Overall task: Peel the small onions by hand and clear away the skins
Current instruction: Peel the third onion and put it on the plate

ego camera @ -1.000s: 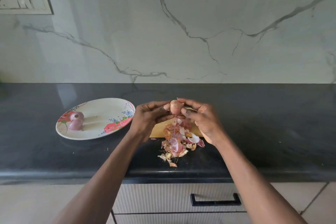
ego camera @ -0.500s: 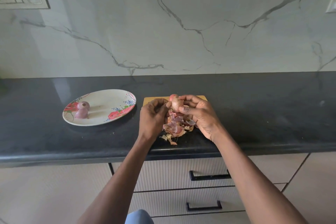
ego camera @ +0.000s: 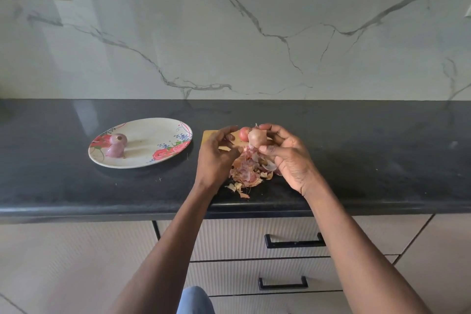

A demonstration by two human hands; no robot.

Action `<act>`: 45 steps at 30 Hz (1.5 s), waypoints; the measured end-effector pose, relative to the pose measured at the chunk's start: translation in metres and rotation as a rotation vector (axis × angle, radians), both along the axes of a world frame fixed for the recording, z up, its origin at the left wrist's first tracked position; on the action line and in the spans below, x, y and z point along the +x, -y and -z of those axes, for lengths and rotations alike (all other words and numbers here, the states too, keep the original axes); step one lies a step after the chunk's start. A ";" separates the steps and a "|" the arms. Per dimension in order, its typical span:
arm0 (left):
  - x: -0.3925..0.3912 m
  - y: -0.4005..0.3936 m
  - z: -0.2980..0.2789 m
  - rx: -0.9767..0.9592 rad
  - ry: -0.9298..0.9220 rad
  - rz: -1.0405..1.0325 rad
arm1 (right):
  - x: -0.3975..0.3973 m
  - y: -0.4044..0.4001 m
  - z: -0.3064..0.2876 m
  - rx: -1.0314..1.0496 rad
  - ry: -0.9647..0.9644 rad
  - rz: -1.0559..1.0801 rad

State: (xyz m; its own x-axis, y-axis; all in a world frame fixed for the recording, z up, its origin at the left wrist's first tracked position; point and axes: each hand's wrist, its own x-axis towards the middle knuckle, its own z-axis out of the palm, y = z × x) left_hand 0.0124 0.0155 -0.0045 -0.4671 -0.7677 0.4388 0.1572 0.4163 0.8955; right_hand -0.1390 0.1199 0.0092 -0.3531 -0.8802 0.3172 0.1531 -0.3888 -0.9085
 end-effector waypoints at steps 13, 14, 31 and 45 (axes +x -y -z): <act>0.004 -0.012 -0.005 0.151 -0.116 0.281 | 0.003 0.001 0.005 0.044 -0.164 0.096; 0.005 -0.012 -0.006 0.157 -0.119 0.276 | 0.004 0.001 0.005 0.040 -0.153 0.091; 0.000 -0.007 -0.003 0.138 -0.016 0.227 | 0.009 0.010 0.012 -0.084 -0.687 0.641; 0.000 -0.010 -0.003 0.088 0.034 0.211 | 0.017 0.007 0.015 -0.110 -0.845 0.736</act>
State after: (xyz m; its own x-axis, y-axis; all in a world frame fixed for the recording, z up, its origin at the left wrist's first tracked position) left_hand 0.0124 0.0252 -0.0017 -0.6346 -0.6859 0.3562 0.2020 0.2976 0.9331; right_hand -0.1221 0.1126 -0.0054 -0.4102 -0.4988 0.7635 -0.7951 -0.2145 -0.5673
